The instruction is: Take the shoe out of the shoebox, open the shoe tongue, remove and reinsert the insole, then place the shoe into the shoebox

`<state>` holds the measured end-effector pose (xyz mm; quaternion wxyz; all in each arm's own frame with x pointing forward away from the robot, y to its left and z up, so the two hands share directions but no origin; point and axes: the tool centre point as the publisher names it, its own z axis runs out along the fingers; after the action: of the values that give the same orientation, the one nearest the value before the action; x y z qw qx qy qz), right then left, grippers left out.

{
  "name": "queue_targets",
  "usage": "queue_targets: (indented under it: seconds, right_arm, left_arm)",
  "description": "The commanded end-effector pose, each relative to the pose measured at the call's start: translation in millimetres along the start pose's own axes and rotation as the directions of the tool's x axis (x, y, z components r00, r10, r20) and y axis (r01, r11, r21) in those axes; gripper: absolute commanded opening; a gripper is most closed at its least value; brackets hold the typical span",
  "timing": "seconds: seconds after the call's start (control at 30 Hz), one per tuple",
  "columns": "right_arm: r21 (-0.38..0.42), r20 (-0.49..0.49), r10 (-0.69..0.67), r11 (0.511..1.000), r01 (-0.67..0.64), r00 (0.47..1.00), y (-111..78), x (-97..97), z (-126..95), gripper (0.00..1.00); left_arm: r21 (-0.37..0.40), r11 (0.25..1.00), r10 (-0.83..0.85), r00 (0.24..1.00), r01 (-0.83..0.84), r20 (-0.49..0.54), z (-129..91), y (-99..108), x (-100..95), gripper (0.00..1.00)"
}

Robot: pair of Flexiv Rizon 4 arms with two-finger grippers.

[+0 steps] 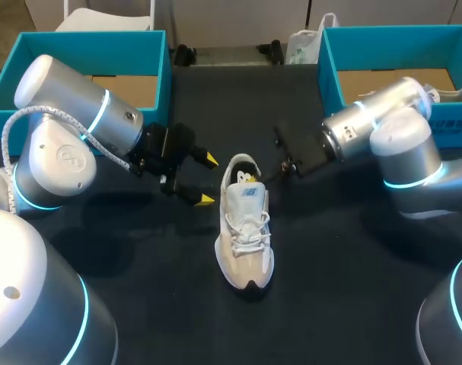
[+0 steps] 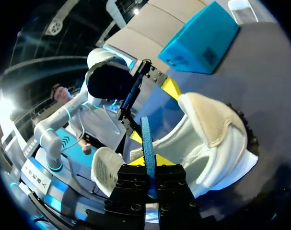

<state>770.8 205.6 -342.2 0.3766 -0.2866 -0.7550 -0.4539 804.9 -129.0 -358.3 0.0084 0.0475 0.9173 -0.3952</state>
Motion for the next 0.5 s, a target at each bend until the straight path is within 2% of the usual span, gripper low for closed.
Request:
queue_targets:
  seconds: [0.03, 0.2, 0.27, 0.33, 0.5]
  right_arm:
    - [-0.001, 0.0, 0.023, 1.0, -0.023, 1.0, -11.0, 0.6, 11, 0.0]
    - [-0.006, 0.004, 0.028, 1.0, -0.028, 1.0, -10.8, 1.7, 12, 0.0]
    - [-0.004, 0.011, 0.021, 1.0, -0.021, 1.0, -8.3, 1.6, 10, 0.07]
    - [0.0, 0.018, 0.013, 1.0, -0.013, 1.0, -4.7, 1.7, 8, 0.22]
    - [0.007, 0.031, -0.005, 1.0, 0.005, 0.999, 3.5, 4.4, 5, 0.29]
  left_arm:
    - [-0.004, 1.0, 0.0, 1.0, 0.0, 0.0, 0, -1, -0.2, 1.0]
    - [-0.004, 1.0, 0.0, 1.0, 0.0, 0.0, 0, -1, -0.2, 1.0]
    - [-0.004, 1.0, 0.0, 1.0, 0.0, 0.0, 0, -1, -0.2, 1.0]
    - [-0.004, 1.0, 0.0, 1.0, 0.0, 0.0, 0, -1, -0.2, 1.0]
    - [-0.004, 1.0, 0.0, 1.0, 0.0, 0.0, 0, -1, -0.2, 1.0]
